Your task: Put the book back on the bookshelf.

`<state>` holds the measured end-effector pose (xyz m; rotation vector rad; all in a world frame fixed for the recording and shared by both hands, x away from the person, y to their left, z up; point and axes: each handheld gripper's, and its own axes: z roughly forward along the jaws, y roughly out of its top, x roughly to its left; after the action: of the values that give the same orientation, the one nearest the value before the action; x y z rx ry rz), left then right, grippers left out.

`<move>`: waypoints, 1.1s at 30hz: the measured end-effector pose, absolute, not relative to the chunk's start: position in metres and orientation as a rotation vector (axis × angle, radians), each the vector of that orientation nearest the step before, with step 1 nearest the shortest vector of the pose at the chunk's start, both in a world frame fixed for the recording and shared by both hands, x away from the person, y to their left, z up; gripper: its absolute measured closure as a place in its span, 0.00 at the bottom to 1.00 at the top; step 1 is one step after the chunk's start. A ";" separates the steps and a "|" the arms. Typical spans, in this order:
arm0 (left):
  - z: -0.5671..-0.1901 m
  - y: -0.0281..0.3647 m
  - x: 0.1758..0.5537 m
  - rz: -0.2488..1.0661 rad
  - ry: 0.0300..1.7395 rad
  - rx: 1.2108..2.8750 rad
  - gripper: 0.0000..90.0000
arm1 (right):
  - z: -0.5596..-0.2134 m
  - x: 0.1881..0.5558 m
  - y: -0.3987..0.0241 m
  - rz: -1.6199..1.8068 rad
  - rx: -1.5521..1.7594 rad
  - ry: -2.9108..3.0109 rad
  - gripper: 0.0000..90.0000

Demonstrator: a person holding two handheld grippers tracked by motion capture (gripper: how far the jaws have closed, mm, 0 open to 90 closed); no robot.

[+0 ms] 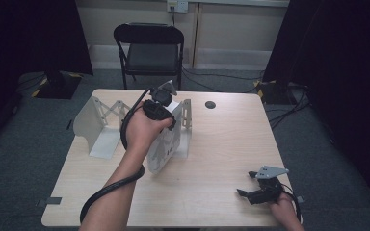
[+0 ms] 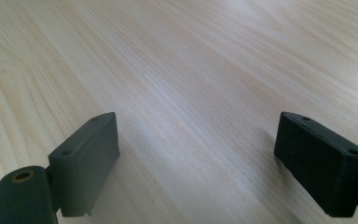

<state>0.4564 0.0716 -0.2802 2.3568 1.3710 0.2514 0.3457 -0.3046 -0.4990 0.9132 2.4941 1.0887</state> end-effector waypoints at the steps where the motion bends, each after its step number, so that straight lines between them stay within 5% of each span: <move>1: -0.279 0.072 0.458 0.253 1.368 2.362 0.59 | -0.499 0.346 -0.305 1.089 0.912 2.494 0.15; 33: -0.286 0.063 0.478 0.281 1.433 2.335 0.59 | -0.499 0.346 -0.305 1.088 0.913 2.494 0.15</move>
<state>0.4783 0.0630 -0.2862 2.3352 1.4334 0.2813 0.3457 -0.3046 -0.4989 0.9133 2.4942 1.0884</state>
